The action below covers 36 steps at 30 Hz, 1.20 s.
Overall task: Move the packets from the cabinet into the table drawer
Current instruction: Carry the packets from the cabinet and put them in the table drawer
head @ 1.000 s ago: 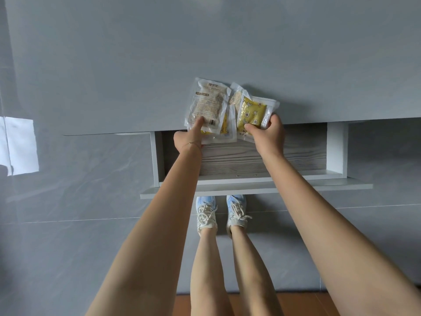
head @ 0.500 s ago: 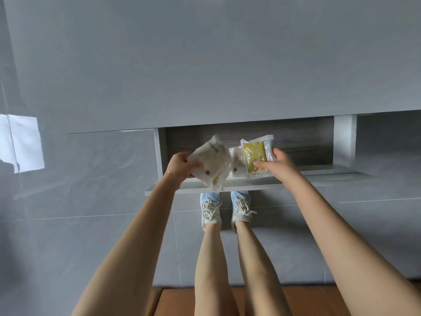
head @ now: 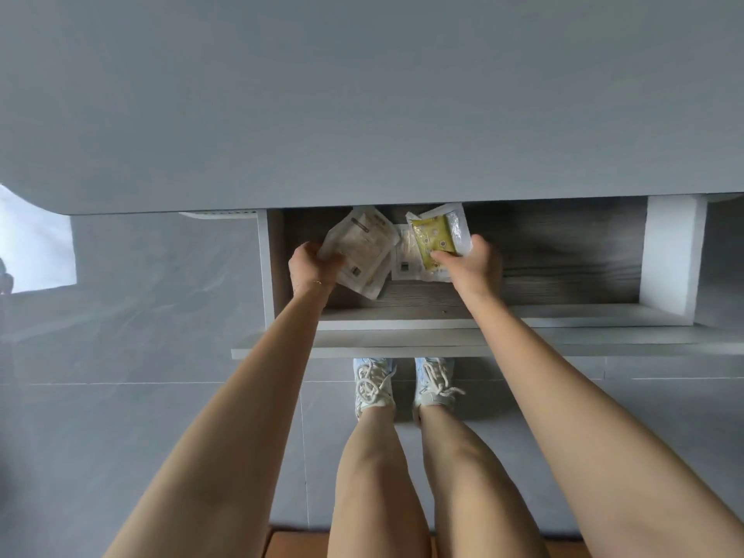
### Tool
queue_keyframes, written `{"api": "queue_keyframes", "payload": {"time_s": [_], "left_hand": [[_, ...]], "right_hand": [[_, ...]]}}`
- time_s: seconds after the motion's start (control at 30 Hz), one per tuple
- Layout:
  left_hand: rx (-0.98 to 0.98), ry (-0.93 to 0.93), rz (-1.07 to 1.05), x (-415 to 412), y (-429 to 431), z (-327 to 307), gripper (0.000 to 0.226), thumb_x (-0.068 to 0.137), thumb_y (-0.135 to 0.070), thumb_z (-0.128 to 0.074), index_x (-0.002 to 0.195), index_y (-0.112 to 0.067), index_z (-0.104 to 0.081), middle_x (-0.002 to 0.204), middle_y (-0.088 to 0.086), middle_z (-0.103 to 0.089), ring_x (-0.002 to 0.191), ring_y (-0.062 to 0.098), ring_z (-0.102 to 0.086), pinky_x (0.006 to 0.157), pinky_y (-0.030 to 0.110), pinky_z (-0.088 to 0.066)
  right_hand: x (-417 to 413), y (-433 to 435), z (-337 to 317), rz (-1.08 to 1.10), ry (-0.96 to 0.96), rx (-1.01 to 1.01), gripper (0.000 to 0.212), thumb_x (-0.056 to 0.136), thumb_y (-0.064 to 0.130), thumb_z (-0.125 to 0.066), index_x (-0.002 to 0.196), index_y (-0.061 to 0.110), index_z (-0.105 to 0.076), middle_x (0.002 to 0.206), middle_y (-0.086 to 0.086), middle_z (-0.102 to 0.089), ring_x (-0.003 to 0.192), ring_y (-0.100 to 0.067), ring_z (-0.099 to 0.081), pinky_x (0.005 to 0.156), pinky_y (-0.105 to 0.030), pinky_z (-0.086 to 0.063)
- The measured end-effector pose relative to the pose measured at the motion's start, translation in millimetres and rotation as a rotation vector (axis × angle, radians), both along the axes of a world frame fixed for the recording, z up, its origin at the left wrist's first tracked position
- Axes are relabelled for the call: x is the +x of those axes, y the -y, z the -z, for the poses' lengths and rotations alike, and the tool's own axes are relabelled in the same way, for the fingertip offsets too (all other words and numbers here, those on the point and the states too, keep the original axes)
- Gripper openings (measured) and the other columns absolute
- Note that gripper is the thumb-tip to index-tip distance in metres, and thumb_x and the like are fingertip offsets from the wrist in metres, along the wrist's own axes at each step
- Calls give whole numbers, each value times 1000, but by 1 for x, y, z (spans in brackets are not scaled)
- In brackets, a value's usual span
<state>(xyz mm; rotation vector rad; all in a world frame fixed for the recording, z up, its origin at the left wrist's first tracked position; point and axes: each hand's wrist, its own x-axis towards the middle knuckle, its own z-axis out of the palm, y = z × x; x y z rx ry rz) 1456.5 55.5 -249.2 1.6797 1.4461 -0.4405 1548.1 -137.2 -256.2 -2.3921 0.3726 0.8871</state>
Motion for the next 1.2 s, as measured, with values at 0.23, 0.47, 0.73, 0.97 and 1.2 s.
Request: {"api": "queue_keyframes", "payload": {"time_s": [0.23, 0.47, 0.73, 0.97, 1.2], "left_hand": [[197, -88, 312, -4, 13, -42, 67, 81, -30, -69, 138, -15, -36, 135, 11, -44, 121, 32, -47, 90, 43, -46], [399, 168, 785, -26, 47, -183, 63, 88, -58, -48, 142, -28, -39, 143, 3, -45, 140, 28, -29, 119, 48, -13], [541, 61, 856, -60, 52, -350, 81, 82, -71, -43, 150, -36, -16, 160, 6, -9, 148, 31, 1, 113, 57, 7], [564, -37, 693, -102, 33, -424, 87, 81, -75, -39, 150, -40, 1, 160, 2, 9, 146, 30, 16, 109, 62, 15], [548, -83, 420, -165, -1, -465, 82, 84, -72, -37, 150, -40, 1, 160, 0, 8, 146, 27, 17, 110, 59, 15]], "right_hand": [[-11, 9, -35, -215, 89, -170, 70, 72, 45, -78, 128, 14, -48, 131, -12, -50, 121, -31, -45, 95, -46, -45], [-23, 5, -190, -787, 248, -137, 74, 87, 58, -54, 148, 23, -32, 144, -5, -47, 126, -28, -46, 96, -41, -37], [-33, -5, -372, -1093, 238, -245, 83, 88, 72, -33, 153, 35, 3, 163, -3, 2, 149, -30, 6, 117, -55, 0], [-43, -30, -445, -1204, 319, -234, 87, 86, 72, -37, 152, 34, 6, 163, -6, 3, 149, -34, 5, 116, -56, -1], [-71, -101, -486, -1409, 374, -201, 87, 87, 69, -39, 152, 34, 6, 162, -5, -3, 149, -33, 1, 117, -55, -5]]}}
